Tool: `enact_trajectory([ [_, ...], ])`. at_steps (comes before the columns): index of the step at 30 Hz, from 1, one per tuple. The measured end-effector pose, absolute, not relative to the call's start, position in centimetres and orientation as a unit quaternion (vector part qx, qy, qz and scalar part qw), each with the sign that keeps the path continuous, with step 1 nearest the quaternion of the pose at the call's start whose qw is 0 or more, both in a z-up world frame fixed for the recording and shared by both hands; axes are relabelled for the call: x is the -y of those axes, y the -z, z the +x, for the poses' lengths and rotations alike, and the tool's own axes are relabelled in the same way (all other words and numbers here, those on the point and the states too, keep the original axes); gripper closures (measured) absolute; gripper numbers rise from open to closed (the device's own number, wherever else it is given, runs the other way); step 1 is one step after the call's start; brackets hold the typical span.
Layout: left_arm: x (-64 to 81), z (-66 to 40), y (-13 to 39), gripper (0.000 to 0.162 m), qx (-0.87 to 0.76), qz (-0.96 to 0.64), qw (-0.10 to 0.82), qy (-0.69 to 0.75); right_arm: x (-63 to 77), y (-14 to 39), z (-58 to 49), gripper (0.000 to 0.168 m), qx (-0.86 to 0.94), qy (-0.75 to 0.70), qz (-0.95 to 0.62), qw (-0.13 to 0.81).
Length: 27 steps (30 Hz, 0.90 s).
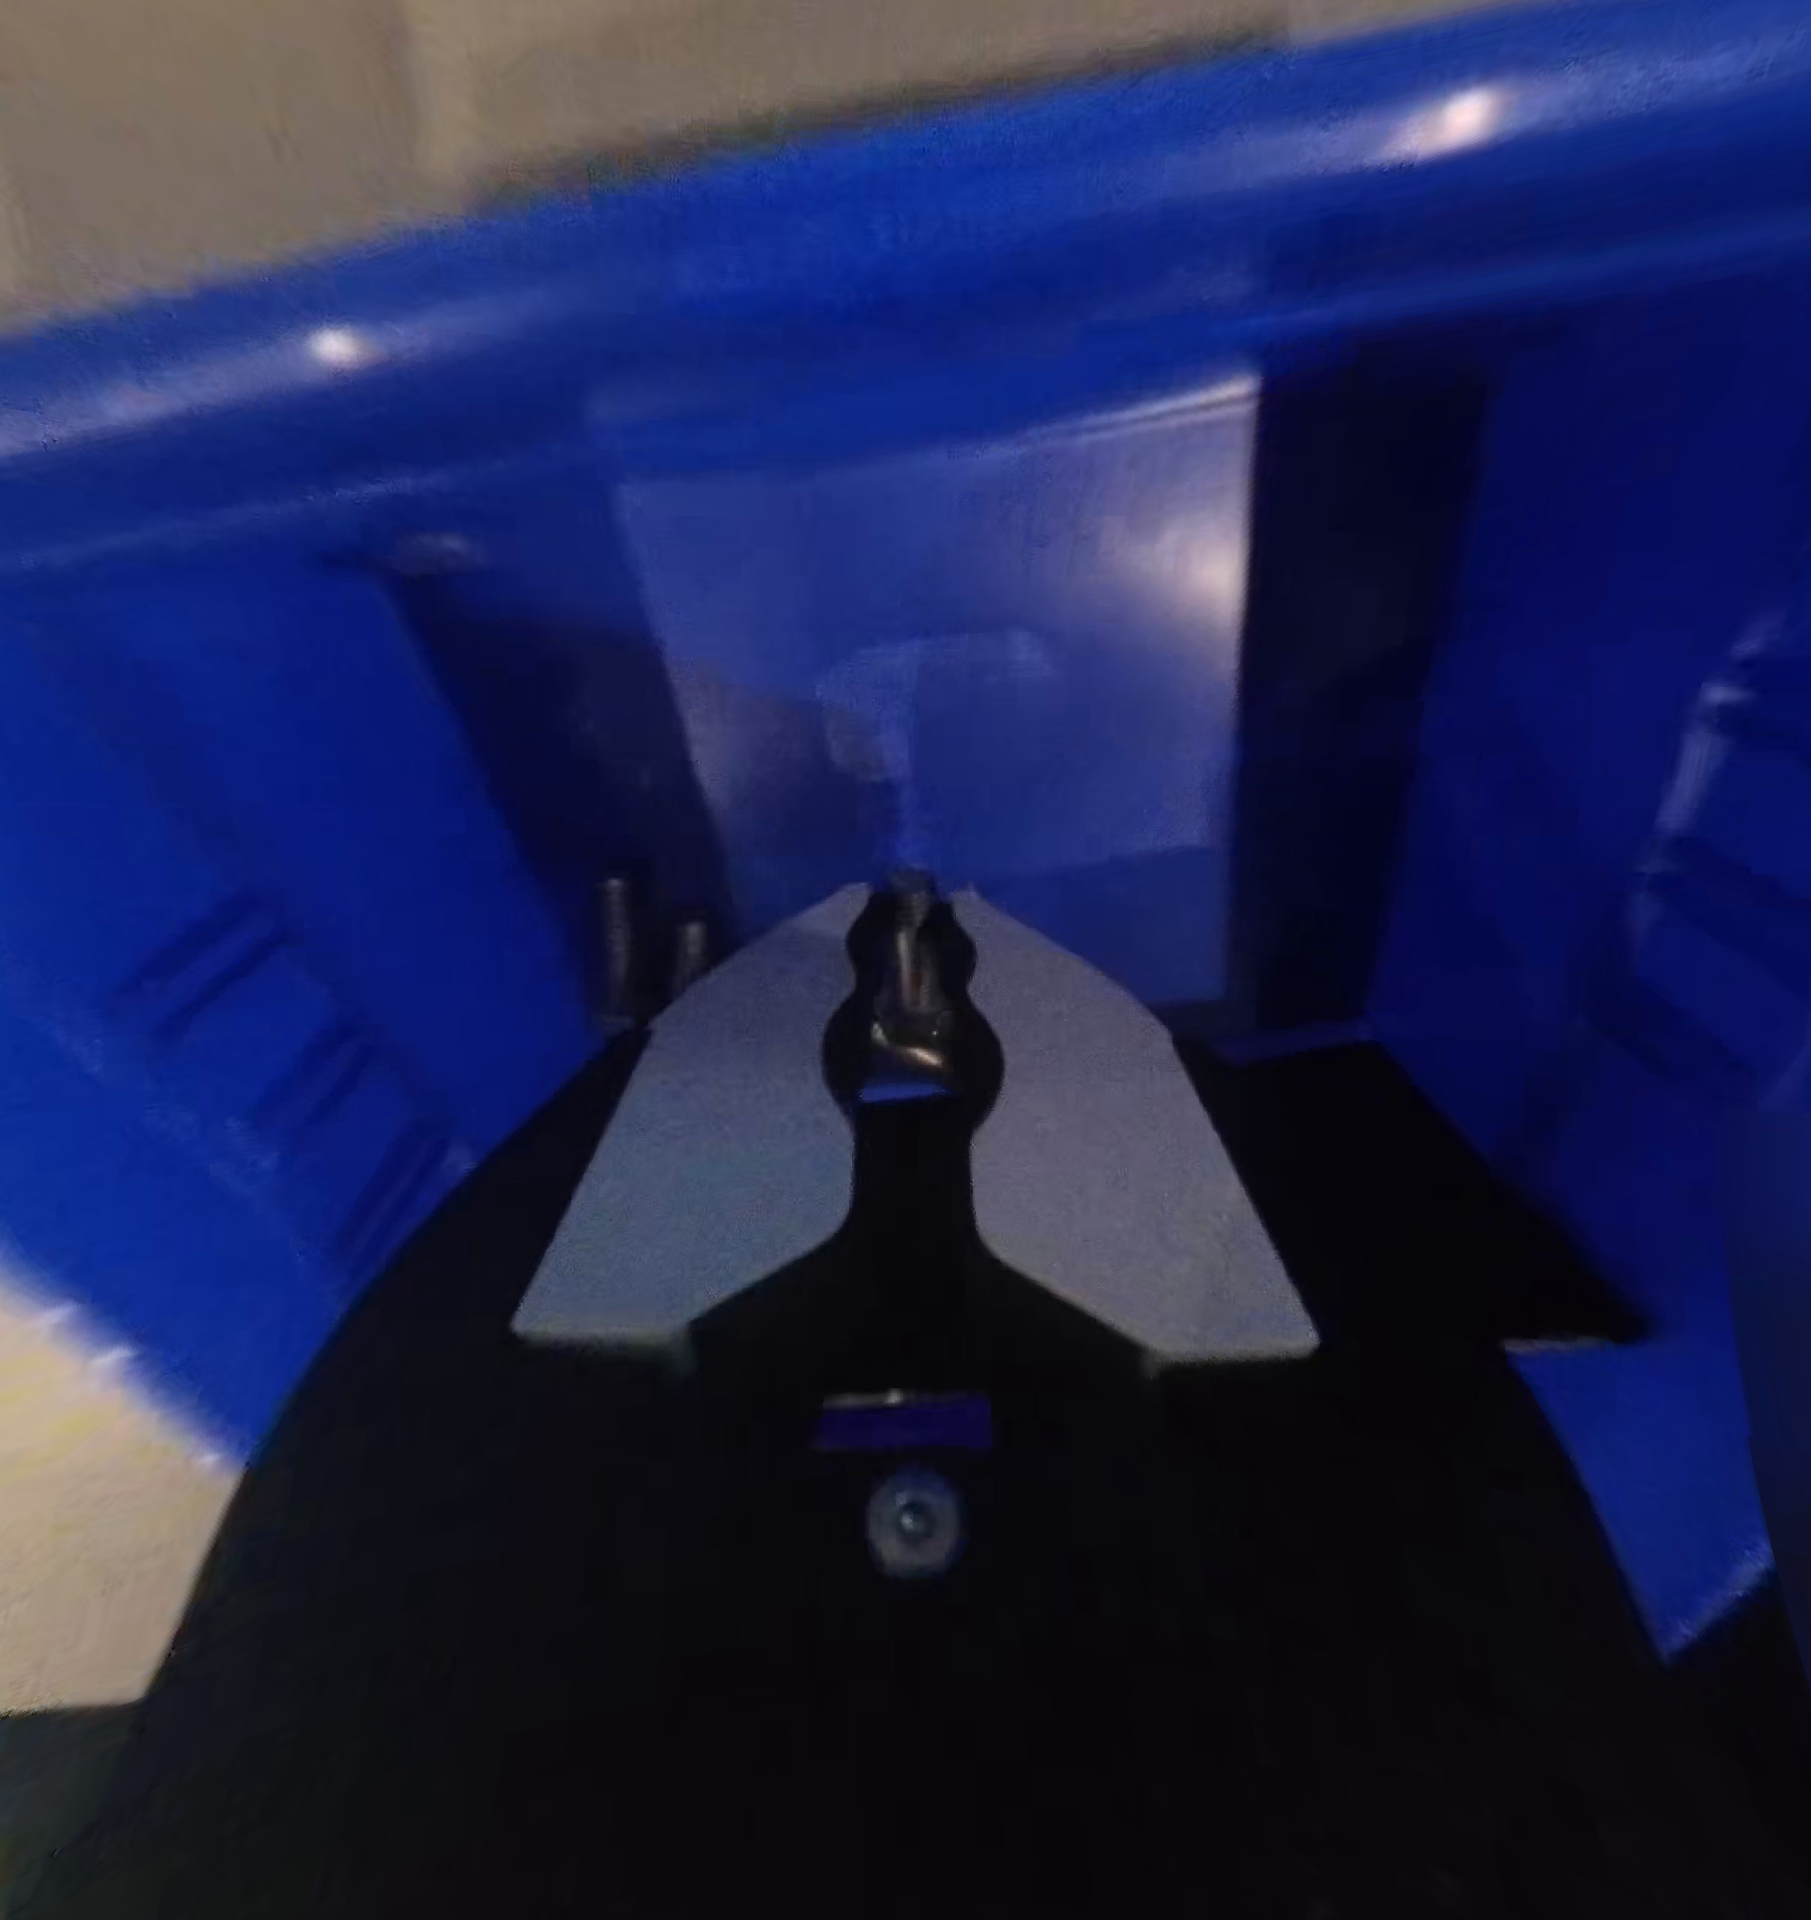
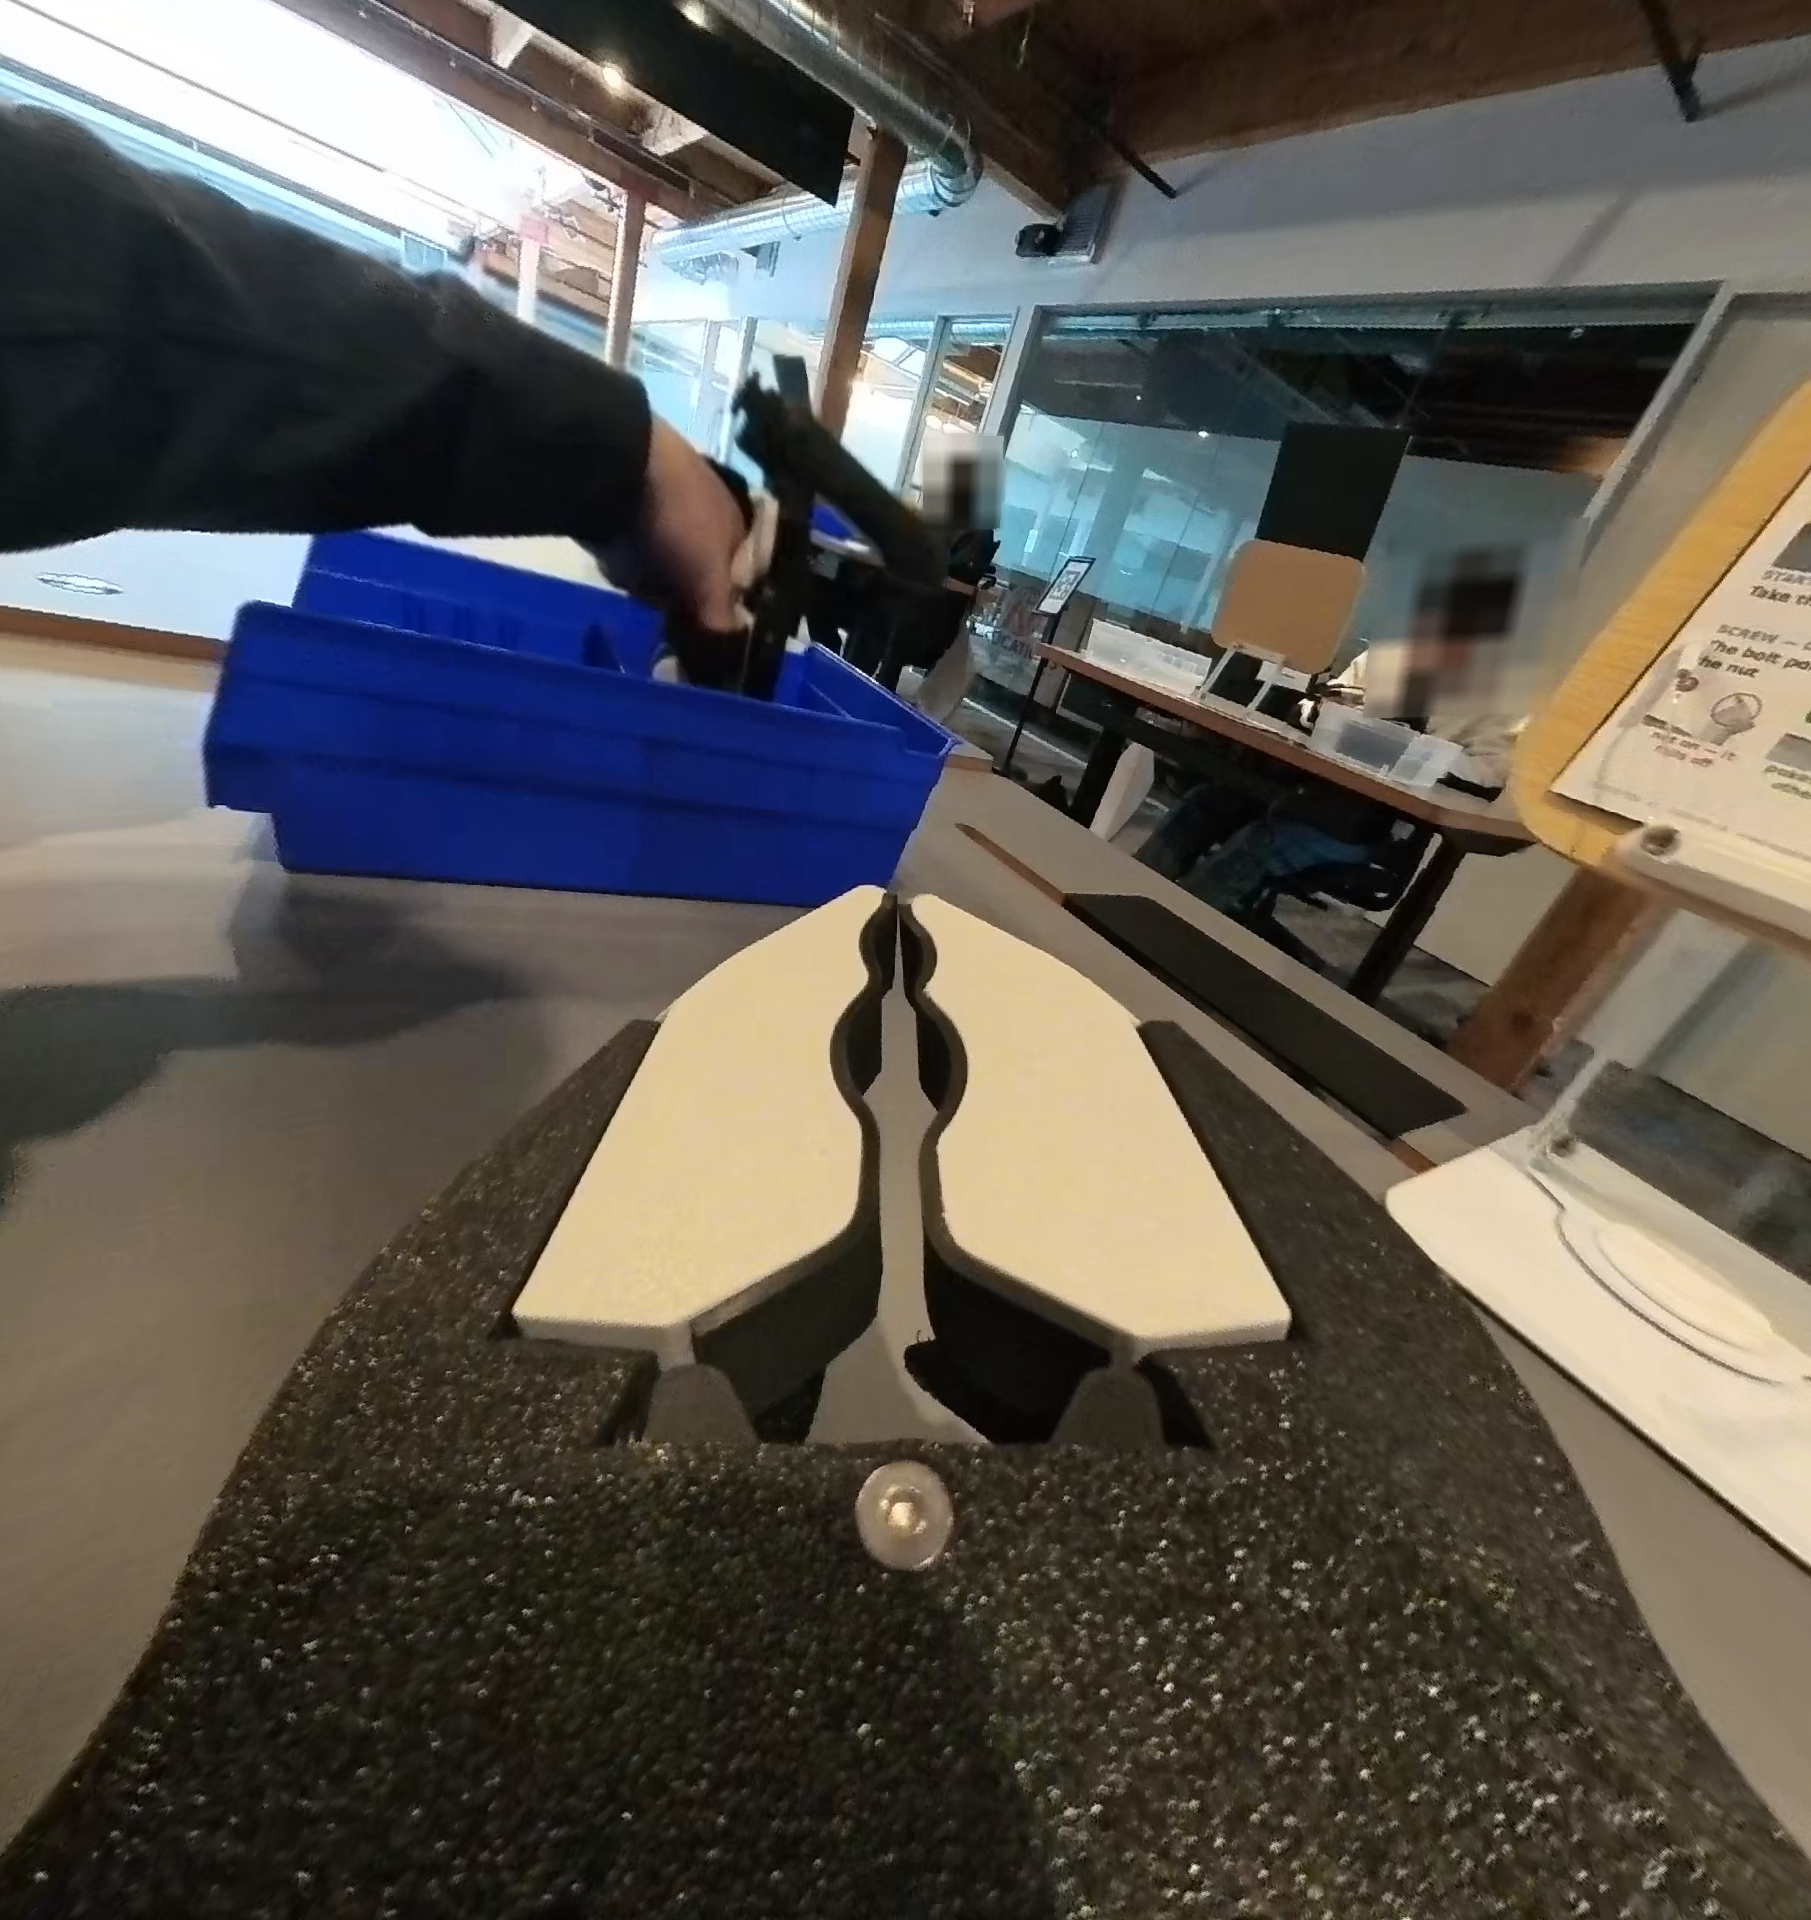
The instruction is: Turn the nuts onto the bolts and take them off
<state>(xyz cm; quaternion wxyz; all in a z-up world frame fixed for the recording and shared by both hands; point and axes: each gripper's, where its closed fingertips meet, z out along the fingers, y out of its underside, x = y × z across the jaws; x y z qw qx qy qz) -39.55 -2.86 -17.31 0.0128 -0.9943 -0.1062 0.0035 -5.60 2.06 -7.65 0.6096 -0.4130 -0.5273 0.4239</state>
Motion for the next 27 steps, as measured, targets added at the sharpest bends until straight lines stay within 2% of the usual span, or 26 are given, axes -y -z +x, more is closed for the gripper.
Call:
enact_trajectory([
  [3,0.8,-38.1,12.2,0.152,0.082,-0.988,0.129,-0.015,-2.1,7.6,-4.4,0.168,0.524,-0.425,-0.417,0.609],
  [8,-4.5,-25.7,1.6,0.153,-0.057,-0.897,0.437,0.03,-2.1,7.6,-2.1,0.168,0.519,-0.421,-0.426,0.61],
  [10,-5.7,-20.0,0.3,0.153,-0.119,-0.84,0.529,0.02,-2.5,7.8,-1.2,0.168,0.519,-0.408,-0.431,0.615],
  [12,-6.3,-15.1,1.1,0.153,-0.15,-0.801,0.58,0.02,-3.1,7.7,-0.3,0.168,0.514,-0.401,-0.437,0.62],
  [17,-7.3,-7.3,6.0,0.153,-0.146,-0.768,0.617,0.093,-4.6,7.3,1.7,0.168,0.491,-0.399,-0.452,0.629],
  [21,-7.1,-4.6,11.1,0.153,-0.151,-0.815,0.544,0.13,-5.4,7.1,2.8,0.168,0.481,-0.4,-0.461,0.629],
  [27,-7.1,-3.2,14.1,0.153,-0.183,-0.845,0.483,0.139,-6.2,8.0,2.7,0.168,0.482,-0.407,-0.487,0.604],
])
